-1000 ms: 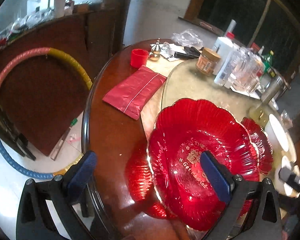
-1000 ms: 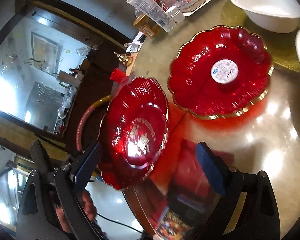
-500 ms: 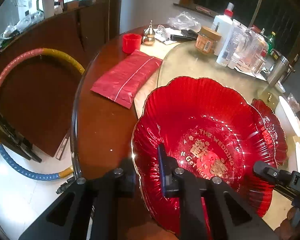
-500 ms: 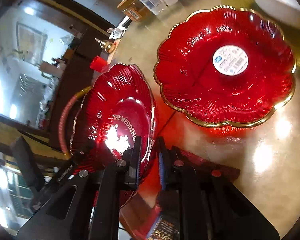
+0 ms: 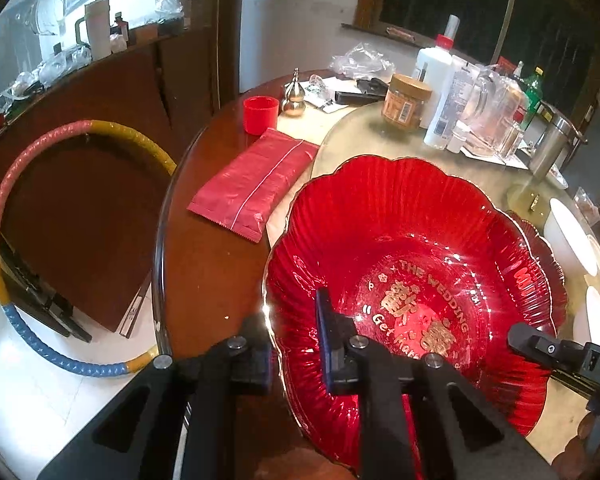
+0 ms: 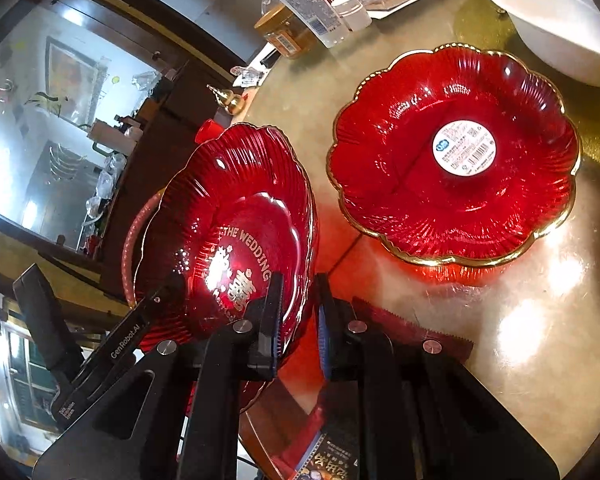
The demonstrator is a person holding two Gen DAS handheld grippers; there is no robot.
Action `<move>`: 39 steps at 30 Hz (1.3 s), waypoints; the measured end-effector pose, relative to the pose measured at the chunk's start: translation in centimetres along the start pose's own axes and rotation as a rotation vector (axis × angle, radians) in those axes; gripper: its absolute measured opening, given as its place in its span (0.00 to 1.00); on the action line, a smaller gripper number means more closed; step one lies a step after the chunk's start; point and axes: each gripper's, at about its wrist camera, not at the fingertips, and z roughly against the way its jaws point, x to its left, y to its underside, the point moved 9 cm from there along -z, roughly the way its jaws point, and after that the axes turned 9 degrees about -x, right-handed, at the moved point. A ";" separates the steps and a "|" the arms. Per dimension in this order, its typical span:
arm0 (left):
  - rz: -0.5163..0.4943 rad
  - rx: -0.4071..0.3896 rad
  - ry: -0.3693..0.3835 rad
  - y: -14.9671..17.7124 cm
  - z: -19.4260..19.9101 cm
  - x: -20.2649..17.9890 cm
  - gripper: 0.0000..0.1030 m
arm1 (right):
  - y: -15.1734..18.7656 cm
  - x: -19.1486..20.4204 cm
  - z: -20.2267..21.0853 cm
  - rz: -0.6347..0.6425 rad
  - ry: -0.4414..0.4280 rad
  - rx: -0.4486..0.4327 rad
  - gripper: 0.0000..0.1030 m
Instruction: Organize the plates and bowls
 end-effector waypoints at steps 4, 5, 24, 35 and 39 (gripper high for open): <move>0.007 0.004 0.001 0.3 -0.4 0.1 0.16 | 0.1 0.1 -0.3 0.000 0.007 0.003 0.14; 0.007 0.008 0.001 0.4 -0.6 0.1 0.16 | 0.1 0.1 -0.4 -0.001 0.008 0.006 0.14; 0.064 -0.029 -0.033 -0.1 0.4 2.3 0.77 | -0.5 -0.2 1.4 -0.074 -0.053 -0.005 0.57; -0.026 -0.134 0.127 -8.0 2.9 -6.3 0.79 | -3.3 -6.9 7.3 -0.304 -0.052 -0.183 0.57; -0.120 -0.033 0.163 -9.0 -0.2 -12.9 0.79 | -4.5 -9.2 7.6 -0.363 -0.016 -0.217 0.57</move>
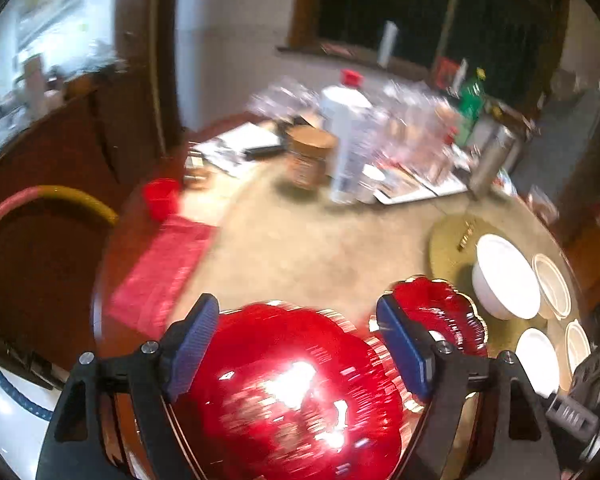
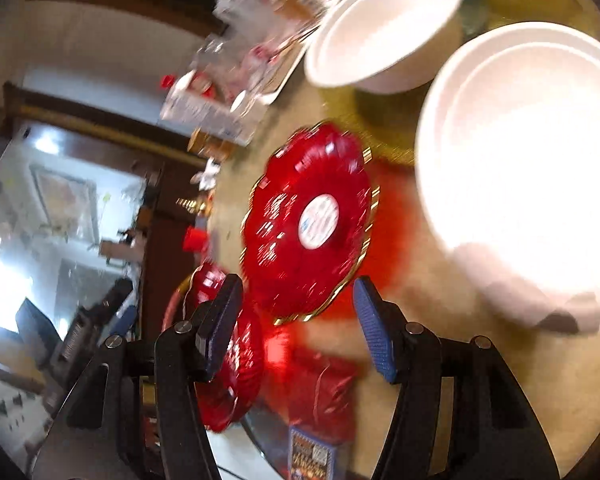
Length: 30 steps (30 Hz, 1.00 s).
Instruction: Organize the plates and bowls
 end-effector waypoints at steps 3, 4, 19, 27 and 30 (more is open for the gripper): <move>-0.042 0.059 0.004 0.1 -2.6 -3.4 0.79 | -1.1 -0.9 -0.5 -0.013 0.022 0.001 0.57; -0.056 0.072 0.002 0.1 -3.7 -4.7 0.79 | -1.4 -1.1 -0.8 -0.019 0.027 0.002 0.57; -0.197 0.314 -0.018 4.4 -11.8 -8.6 0.78 | -2.8 -2.3 -2.9 -0.026 0.052 0.014 0.56; -0.166 0.373 0.015 5.8 -12.7 -8.7 0.35 | -2.6 -2.5 -3.7 0.049 0.125 0.027 0.20; -0.157 0.359 0.016 5.5 -12.5 -8.6 0.30 | -2.8 -2.9 -3.5 0.070 0.146 0.018 0.13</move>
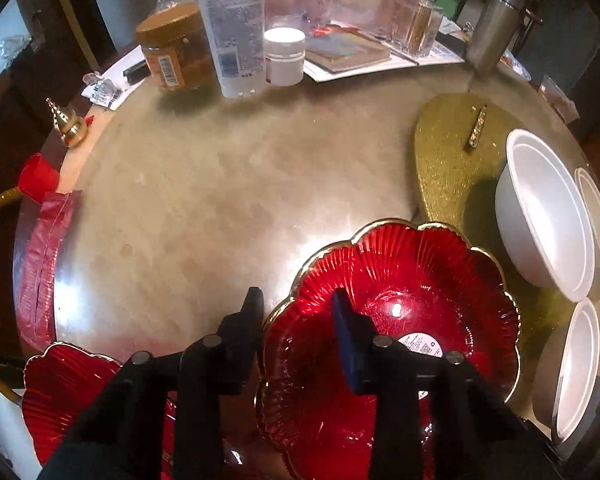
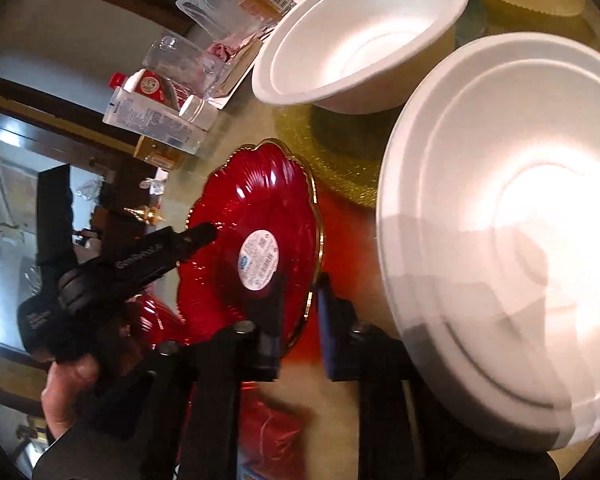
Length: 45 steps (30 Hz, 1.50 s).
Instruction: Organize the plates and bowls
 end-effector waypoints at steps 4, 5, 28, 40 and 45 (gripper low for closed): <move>-0.018 -0.030 -0.007 -0.4 0.9 -0.1 0.27 | -0.4 0.0 0.6 0.017 0.006 -0.026 0.12; -0.019 -0.037 -0.006 -0.5 1.1 -0.2 0.27 | -0.5 0.1 0.7 0.014 0.001 -0.031 0.12; 0.027 -0.324 0.013 -0.5 11.5 3.4 0.19 | -0.4 6.8 5.9 0.188 -0.088 -0.182 0.12; 0.138 -0.379 -0.018 4.3 14.5 10.7 0.19 | 4.0 11.6 4.5 0.302 -0.145 -0.112 0.12; 0.176 -0.363 -0.052 6.9 14.1 13.4 0.19 | 6.4 13.3 3.1 0.361 -0.151 -0.059 0.12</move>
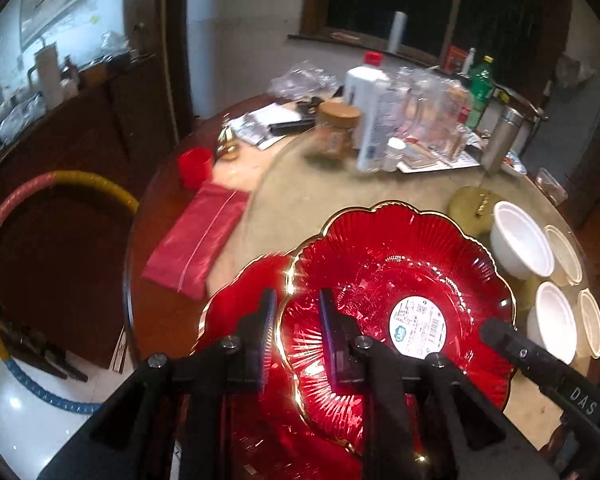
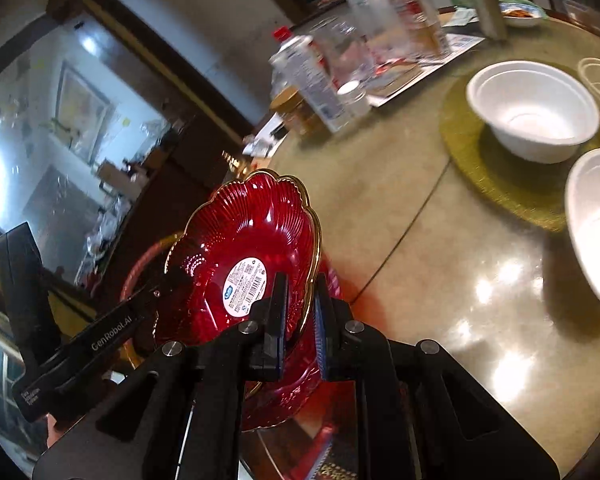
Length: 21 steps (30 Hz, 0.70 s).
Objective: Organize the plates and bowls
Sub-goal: 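Carry the small red plate and lower it onto the large red plate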
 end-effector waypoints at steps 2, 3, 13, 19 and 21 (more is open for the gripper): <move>0.013 0.019 -0.017 1.0 -0.4 1.1 0.19 | 0.8 0.4 -0.9 0.013 -0.001 0.028 0.12; 0.020 0.031 -0.022 1.4 -0.7 1.5 0.19 | 1.2 0.5 -1.2 0.018 0.002 0.039 0.12; 0.021 0.070 -0.078 3.7 -2.0 3.3 0.19 | 3.8 0.9 -4.4 0.066 0.052 0.127 0.12; -0.023 0.079 -0.111 4.4 -2.9 3.5 0.20 | 4.5 0.6 -5.1 0.091 0.085 0.149 0.12; -0.028 0.092 -0.114 4.8 -3.3 3.6 0.20 | 4.5 0.7 -5.2 0.113 0.101 0.149 0.12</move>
